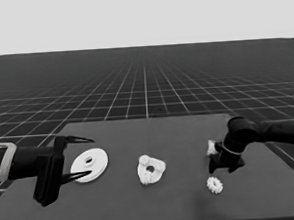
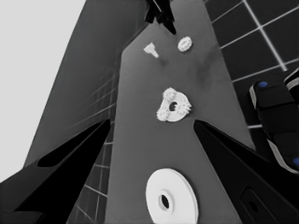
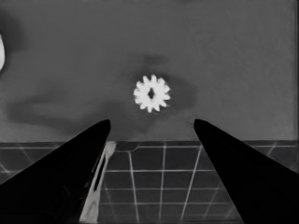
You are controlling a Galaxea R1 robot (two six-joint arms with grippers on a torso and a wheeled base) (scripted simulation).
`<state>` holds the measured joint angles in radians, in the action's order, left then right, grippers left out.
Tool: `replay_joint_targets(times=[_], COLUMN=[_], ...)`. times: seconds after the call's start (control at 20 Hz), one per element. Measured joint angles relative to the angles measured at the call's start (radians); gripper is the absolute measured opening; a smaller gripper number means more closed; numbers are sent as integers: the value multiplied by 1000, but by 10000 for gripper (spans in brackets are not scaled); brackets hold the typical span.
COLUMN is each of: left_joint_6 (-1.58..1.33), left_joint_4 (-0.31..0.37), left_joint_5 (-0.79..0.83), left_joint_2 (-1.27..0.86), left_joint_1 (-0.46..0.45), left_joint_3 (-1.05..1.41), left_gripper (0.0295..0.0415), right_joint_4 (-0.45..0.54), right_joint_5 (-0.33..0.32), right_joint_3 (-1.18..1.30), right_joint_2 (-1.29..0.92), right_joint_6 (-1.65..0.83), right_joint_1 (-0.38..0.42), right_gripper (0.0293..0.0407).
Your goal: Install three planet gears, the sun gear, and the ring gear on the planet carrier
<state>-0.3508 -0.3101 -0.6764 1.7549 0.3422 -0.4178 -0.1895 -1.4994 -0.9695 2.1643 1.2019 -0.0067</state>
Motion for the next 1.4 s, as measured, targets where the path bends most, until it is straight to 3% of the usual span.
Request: replay_joint_targets(times=[0.05,0.15,0.5,0.6,0.65,1.0,1.05,1.15,1.4], left_joint_6=[0,0,0,0,0,0,0,0,0], left_joint_4=[0,0,0,0,0,0,0,0,0], left_joint_5=[0,0,0,0,0,0,0,0,0], left_joint_2=[0,0,0,0,0,0,0,0,0], left_joint_1=[0,0,0,0,0,0,0,0,0], left_joint_3=[0,0,0,0,0,0,0,0,0], left_gripper=[385,385,385,385,385,385,385,385,385], right_joint_4=[-97,-179,-216,-217,-217,-217,-141,-52,-4], right_joint_5=[42,87,114,114,115,115,63,21,2], right_joint_3=[-33,-90,-128,-129,-129,-129,-56,-10,0], right_joint_2=[13,38,54,55,55,55,23,2,-3], right_joint_6=[-13,-32,-44,-44,-44,-44,-21,-7,-4], right_joint_1=[-99,-199,-242,-242,-242,-242,-162,-56,-4], right_gripper=[385,385,385,314,310,310,310,310,310])
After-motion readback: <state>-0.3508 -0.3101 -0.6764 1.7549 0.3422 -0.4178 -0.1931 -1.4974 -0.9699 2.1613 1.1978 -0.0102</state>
